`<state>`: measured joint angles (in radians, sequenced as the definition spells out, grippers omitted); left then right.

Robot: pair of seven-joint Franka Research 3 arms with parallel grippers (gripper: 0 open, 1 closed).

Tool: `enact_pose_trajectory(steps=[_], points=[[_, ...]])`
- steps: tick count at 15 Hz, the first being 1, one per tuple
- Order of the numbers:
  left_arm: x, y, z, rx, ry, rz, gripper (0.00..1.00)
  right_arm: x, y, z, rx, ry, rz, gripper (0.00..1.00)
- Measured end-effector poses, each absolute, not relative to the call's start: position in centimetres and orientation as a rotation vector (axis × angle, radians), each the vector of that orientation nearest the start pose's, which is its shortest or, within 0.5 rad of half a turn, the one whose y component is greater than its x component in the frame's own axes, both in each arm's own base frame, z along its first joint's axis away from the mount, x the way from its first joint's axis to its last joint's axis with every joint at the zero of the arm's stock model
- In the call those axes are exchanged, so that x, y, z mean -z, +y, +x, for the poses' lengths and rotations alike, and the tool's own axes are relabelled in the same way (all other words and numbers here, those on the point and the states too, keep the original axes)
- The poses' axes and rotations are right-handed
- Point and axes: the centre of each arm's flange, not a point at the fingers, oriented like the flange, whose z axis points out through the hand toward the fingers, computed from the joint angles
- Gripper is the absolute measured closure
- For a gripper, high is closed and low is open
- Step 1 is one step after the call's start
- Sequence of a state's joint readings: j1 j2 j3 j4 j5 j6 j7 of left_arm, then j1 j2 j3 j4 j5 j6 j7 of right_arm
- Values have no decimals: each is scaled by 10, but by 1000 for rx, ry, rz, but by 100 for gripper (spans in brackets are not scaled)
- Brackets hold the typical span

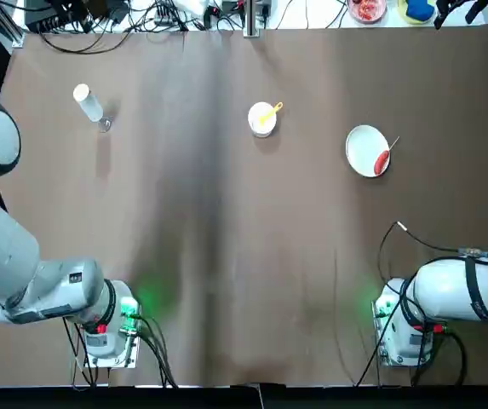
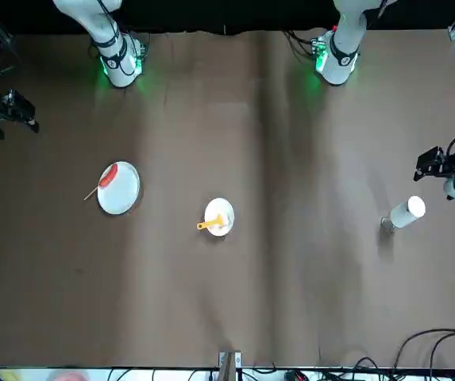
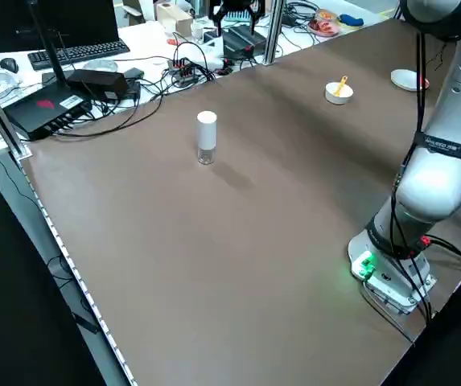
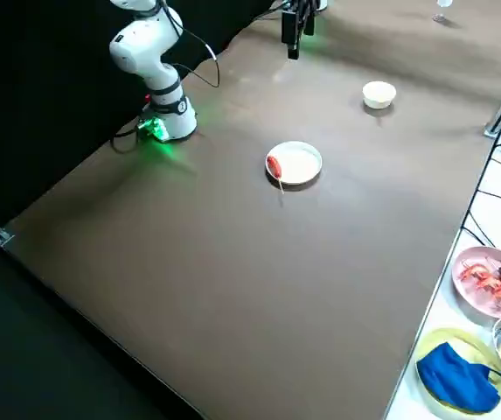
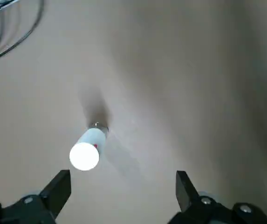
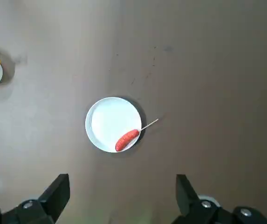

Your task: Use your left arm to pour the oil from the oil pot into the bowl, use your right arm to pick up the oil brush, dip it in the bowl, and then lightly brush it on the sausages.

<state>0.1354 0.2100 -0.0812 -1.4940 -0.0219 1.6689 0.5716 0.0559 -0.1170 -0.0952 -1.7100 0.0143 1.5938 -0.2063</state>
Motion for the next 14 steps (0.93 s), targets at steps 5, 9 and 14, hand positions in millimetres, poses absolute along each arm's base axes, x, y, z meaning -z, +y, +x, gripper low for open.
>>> enact_pose_trajectory(steps=[5, 9, 14], points=[[-505, 40, 649, 33, 1012, -3037, 0, -624, -21, 518, 6, -265, -3105, 0], [-523, 74, 648, 296, 1223, -3141, 0, -624, -19, 518, 5, -270, -3104, 0], [-495, 195, 632, 779, 1686, -2984, 0, -624, -13, 519, 5, -287, -3102, 0]])
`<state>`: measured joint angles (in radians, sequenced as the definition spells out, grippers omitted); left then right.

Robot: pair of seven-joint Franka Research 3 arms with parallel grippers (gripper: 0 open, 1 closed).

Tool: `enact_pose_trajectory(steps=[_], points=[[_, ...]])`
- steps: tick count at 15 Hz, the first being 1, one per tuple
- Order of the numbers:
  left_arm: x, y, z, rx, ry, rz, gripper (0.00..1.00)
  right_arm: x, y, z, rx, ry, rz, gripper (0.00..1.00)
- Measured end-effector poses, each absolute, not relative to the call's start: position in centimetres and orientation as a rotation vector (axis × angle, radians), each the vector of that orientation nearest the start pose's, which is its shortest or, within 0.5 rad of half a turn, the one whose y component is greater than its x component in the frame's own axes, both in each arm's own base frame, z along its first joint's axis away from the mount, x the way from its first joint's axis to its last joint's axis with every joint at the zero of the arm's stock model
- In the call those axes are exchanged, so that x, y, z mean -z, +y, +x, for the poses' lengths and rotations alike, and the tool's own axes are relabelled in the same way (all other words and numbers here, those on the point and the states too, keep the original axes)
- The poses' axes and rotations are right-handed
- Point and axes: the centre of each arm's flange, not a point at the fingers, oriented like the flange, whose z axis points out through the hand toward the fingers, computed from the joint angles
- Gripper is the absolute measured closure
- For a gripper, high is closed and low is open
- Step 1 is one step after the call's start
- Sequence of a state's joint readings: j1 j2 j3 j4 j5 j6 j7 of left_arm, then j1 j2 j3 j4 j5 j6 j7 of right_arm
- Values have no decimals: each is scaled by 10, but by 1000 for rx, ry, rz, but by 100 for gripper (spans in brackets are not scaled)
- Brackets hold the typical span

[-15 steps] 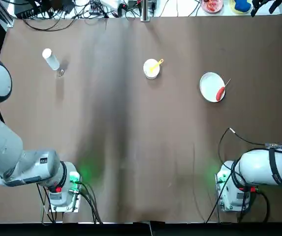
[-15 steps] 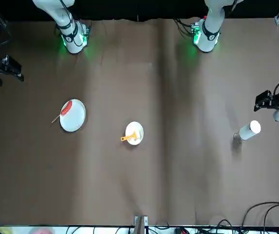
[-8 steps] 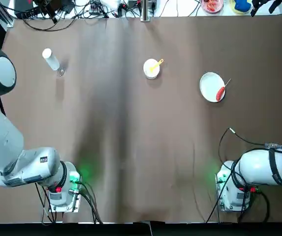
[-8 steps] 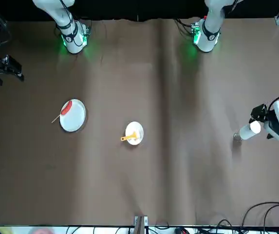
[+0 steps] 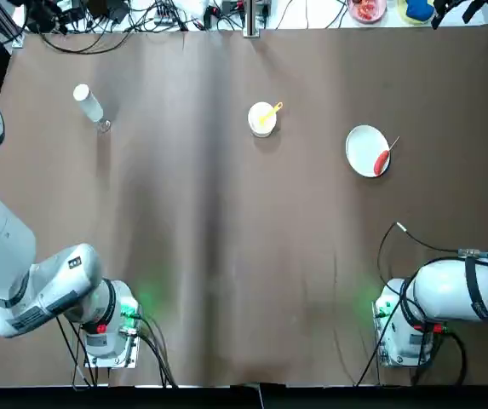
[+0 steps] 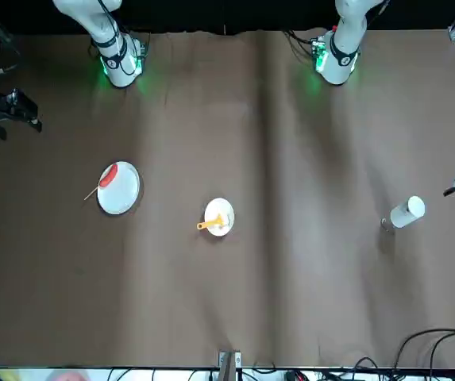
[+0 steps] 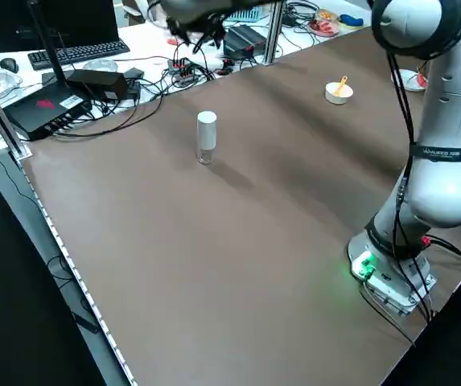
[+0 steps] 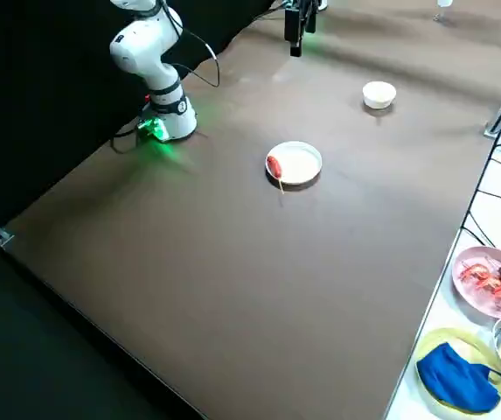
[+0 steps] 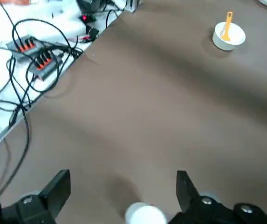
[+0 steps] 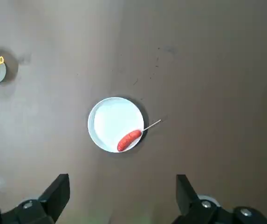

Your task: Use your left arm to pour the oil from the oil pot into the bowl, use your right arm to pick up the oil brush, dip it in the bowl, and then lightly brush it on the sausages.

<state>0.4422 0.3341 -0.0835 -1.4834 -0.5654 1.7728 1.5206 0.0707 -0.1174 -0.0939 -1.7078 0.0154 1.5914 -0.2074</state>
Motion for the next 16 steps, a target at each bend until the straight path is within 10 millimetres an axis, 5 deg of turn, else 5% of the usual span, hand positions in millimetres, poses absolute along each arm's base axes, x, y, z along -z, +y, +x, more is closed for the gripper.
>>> enact_pose_trajectory(steps=[4, 5, 8, 12, 16], points=[[-434, 252, 627, 1088, 1905, -2822, 0, -624, -12, 519, 5, -290, -3102, 0], [-394, 275, 623, 1275, 2004, -2709, 0, -624, -12, 519, 10, -289, -3102, 0], [-343, 300, 612, 1507, 2054, -2629, 0, -625, -12, 519, 13, -291, -3102, 0], [-283, 315, 595, 1729, 2051, -2669, 0, -624, -9, 519, 12, -299, -3101, 0], [-239, 308, 588, 1950, 2123, -2555, 0, -624, -9, 519, 11, -301, -3101, 0]])
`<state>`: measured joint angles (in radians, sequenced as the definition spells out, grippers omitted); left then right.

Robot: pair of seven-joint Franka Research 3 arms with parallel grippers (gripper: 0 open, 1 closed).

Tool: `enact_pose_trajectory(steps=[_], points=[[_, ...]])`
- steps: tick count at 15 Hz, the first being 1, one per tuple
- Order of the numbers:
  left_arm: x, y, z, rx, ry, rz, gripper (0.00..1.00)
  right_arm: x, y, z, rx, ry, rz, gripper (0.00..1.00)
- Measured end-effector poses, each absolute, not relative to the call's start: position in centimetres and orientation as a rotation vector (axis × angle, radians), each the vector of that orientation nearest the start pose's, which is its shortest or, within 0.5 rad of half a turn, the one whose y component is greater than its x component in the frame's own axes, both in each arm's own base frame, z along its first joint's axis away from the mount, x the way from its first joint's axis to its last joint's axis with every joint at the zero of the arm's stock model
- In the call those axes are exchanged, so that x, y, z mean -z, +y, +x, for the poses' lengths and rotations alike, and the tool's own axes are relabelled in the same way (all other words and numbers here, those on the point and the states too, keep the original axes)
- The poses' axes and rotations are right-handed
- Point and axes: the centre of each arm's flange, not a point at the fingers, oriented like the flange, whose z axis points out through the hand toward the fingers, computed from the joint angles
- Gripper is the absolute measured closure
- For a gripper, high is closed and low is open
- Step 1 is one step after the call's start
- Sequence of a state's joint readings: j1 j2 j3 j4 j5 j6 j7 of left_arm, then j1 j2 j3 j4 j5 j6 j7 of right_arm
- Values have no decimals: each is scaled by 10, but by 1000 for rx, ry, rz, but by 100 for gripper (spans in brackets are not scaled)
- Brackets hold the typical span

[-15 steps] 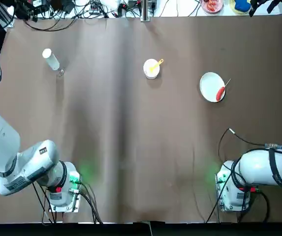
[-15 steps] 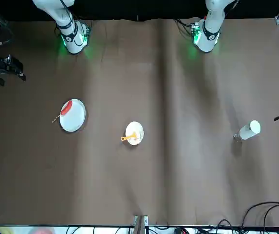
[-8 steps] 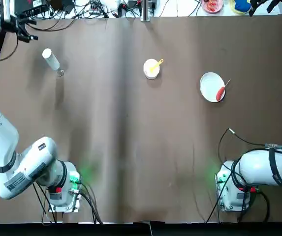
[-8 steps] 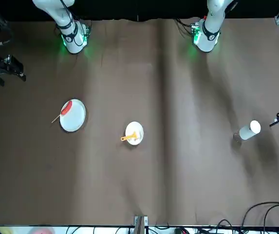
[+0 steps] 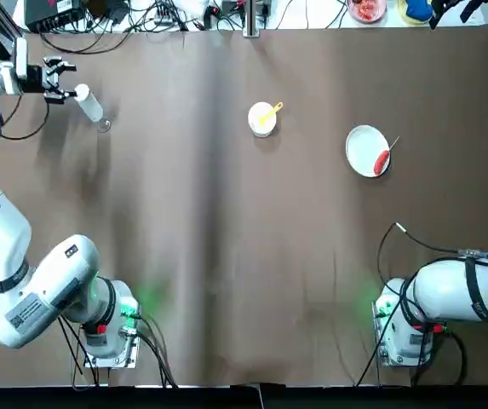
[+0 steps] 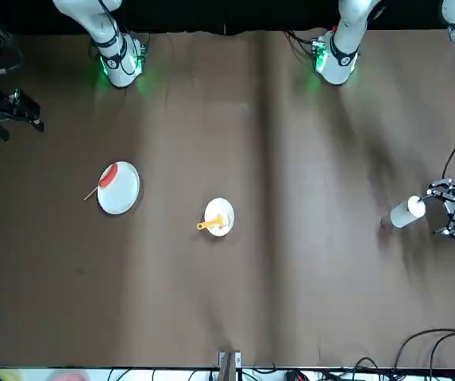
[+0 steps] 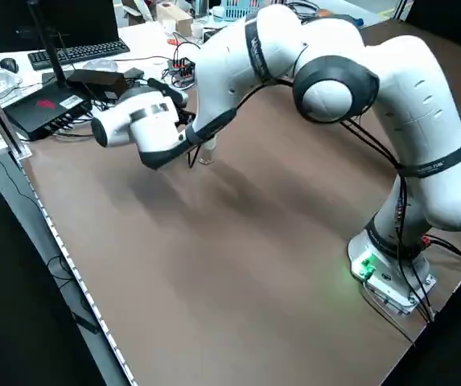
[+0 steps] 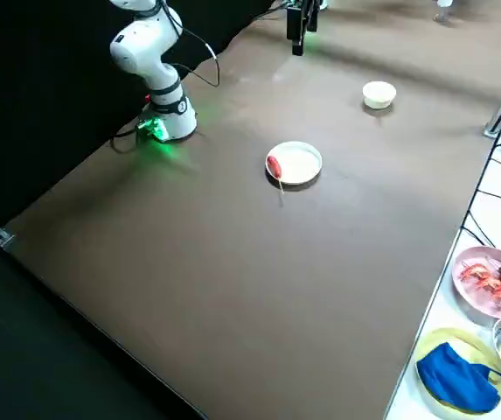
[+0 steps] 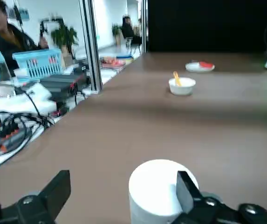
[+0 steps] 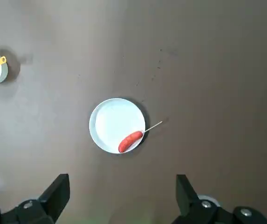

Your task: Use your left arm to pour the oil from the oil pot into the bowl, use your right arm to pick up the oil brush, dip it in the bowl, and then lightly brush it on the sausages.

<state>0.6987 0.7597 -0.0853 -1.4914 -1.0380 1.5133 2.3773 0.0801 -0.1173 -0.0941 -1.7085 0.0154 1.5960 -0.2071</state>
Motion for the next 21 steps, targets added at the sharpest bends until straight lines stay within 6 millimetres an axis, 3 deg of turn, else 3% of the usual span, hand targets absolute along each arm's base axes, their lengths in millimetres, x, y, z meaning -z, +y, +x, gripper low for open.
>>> enact_pose_trajectory(steps=[9, 16, 21], points=[[-231, 316, 581, -1282, -1319, 1564, 0, -622, 1, 519, 0, -330, -3097, 0], [-255, 316, 586, -1232, -1262, 1593, 0, -622, 1, 518, -6, -330, -3097, 0], [-219, 314, 574, -1251, -1242, 1531, 0, -622, 1, 518, -9, -329, -3097, 0]])
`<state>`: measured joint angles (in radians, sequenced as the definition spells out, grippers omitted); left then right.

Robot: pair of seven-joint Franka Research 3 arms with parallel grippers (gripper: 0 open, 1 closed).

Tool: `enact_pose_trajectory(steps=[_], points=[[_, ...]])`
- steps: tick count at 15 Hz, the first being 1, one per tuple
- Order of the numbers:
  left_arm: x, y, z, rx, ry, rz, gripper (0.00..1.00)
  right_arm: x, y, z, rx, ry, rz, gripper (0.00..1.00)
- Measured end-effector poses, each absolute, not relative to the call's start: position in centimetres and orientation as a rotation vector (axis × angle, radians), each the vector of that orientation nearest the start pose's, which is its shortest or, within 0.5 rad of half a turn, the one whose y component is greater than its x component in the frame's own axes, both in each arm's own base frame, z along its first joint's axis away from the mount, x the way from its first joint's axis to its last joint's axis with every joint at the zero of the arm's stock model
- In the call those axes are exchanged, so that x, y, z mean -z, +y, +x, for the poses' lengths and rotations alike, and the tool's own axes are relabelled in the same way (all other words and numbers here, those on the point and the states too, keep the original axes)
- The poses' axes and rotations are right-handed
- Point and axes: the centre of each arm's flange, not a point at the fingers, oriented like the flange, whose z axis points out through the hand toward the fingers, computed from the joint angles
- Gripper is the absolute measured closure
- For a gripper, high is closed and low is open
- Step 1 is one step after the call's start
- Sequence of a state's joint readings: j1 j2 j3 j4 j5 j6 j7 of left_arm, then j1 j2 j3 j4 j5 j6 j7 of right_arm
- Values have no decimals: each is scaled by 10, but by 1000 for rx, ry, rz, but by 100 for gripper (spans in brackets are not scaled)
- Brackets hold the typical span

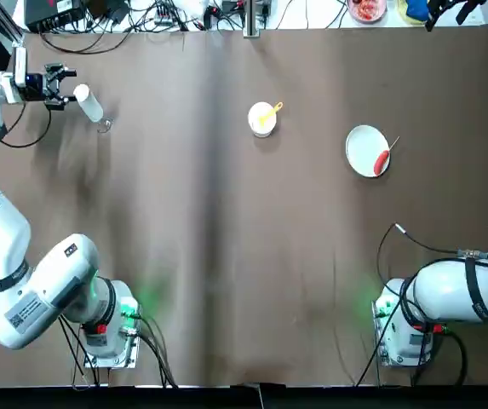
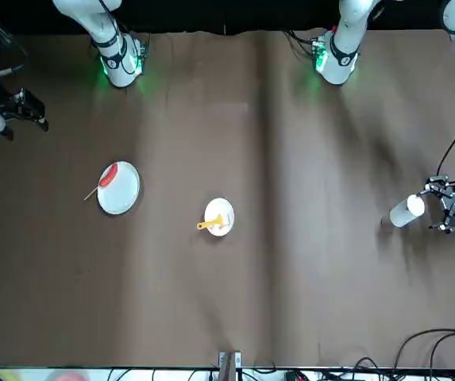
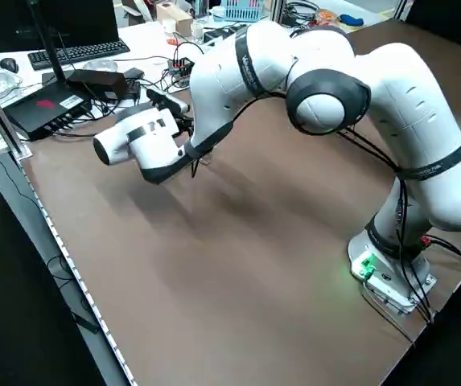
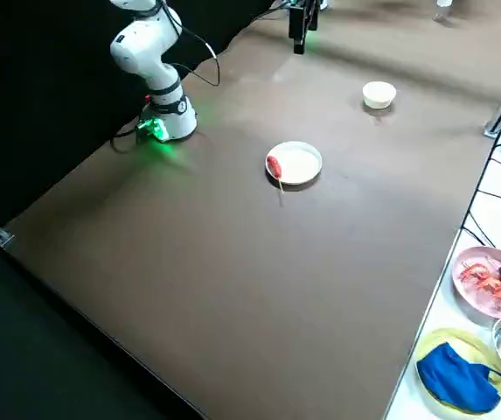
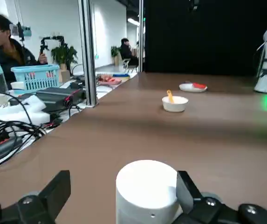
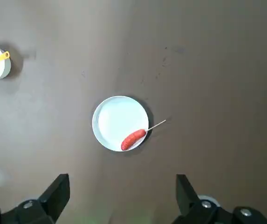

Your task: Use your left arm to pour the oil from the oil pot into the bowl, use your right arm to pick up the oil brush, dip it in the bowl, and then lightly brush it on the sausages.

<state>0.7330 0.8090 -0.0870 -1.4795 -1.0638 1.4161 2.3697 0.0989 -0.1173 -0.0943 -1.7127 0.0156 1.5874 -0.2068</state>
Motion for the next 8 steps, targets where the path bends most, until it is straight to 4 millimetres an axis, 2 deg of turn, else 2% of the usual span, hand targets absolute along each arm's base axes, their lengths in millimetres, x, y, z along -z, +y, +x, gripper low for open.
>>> enact_pose_trajectory(steps=[8], points=[[-213, 311, 571, -1250, -1224, 1496, 0, -622, 1, 519, 2, -329, -3098, 0]])
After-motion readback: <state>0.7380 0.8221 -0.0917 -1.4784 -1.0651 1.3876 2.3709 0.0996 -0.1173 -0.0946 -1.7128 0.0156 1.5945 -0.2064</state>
